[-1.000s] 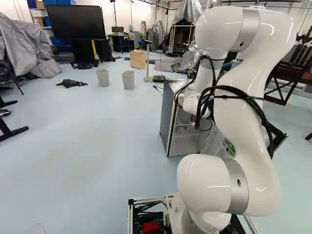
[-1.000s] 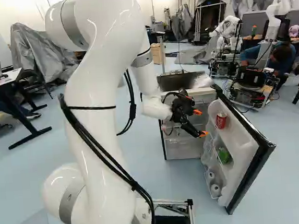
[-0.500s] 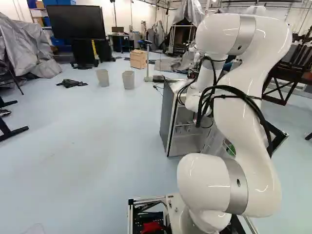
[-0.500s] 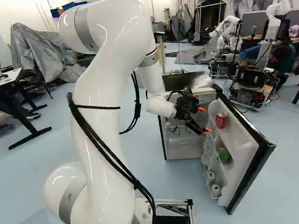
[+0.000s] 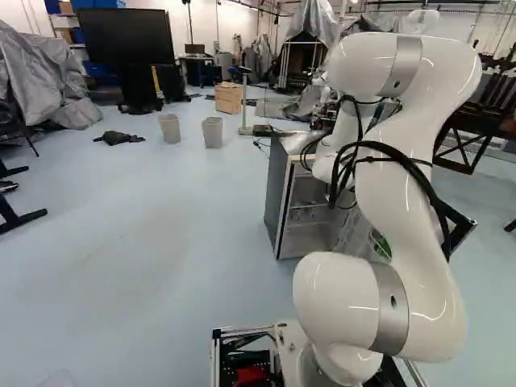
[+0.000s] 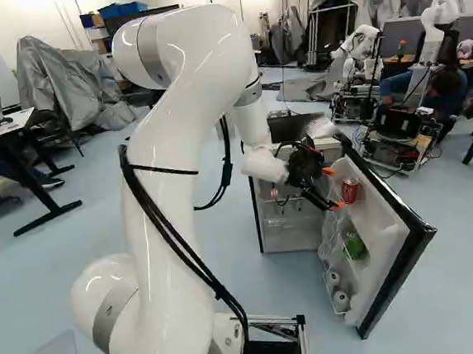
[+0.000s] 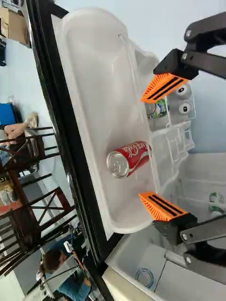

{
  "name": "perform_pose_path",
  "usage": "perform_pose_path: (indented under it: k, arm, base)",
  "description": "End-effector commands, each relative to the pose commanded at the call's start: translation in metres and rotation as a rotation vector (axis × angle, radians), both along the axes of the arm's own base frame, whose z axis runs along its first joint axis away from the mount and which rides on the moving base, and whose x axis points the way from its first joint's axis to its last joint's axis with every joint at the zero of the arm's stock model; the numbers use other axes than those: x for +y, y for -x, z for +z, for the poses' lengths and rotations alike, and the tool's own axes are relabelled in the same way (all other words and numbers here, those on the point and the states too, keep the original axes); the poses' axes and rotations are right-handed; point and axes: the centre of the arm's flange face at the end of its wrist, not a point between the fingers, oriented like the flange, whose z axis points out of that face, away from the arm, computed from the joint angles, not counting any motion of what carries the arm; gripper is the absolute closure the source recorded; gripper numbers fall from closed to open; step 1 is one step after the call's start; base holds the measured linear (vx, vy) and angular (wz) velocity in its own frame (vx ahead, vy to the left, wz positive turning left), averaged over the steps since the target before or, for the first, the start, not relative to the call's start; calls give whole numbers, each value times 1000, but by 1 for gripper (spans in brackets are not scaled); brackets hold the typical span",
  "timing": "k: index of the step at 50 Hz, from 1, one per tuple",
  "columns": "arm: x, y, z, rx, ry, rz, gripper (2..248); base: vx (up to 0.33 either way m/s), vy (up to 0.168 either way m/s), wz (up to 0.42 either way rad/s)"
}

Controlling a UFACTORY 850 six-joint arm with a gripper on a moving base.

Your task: Grab a drink from the fridge

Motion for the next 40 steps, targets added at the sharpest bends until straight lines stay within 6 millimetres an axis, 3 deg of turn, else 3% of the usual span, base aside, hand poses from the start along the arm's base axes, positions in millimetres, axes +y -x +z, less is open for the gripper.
perform_pose_path:
  k: [19,40]
  arm:
    - [-17,-7,-1,-15,6,-25,3]
    - [-19,-19,-2,-27,11,-20,3]
  base:
    - [0,0,0]
    - [0,0,0]
